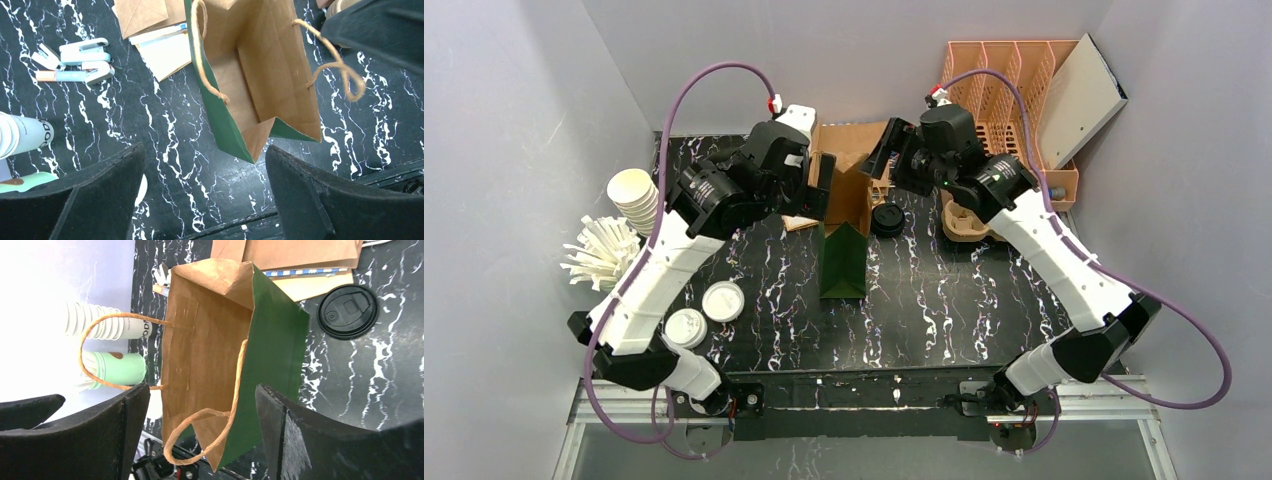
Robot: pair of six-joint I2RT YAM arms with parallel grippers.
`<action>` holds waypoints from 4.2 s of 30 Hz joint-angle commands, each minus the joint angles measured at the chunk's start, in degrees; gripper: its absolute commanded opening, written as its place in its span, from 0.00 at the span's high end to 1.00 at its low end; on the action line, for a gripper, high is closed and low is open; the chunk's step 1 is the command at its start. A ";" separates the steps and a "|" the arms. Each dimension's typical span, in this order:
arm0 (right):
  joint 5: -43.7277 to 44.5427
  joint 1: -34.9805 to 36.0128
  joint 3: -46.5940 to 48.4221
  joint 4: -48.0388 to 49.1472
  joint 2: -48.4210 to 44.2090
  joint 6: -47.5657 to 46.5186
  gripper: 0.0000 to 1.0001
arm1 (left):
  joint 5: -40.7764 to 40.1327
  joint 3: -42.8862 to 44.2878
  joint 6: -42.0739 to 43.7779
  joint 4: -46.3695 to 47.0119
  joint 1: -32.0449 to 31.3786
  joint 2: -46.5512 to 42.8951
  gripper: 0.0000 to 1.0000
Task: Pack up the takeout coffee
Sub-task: Place the takeout bag at the center of the board, then move the takeout bag to the center of the board.
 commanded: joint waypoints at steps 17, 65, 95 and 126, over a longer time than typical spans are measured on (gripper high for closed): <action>9.05 -0.09 -28.64 12.39 -27.37 -16.78 0.15 | -4.93 -22.33 -4.96 18.62 0.16 -8.98 0.22; 16.98 -30.81 -26.18 15.94 6.35 -23.02 0.16 | -8.62 -34.73 9.06 34.24 13.70 -7.49 0.97; 13.14 -34.41 -26.36 16.89 10.64 -26.77 0.39 | 13.43 -17.28 2.46 28.64 14.56 -12.10 0.31; 13.54 -34.41 -26.75 15.81 11.16 -26.31 0.47 | 23.99 -10.32 -1.98 37.79 3.18 6.53 0.38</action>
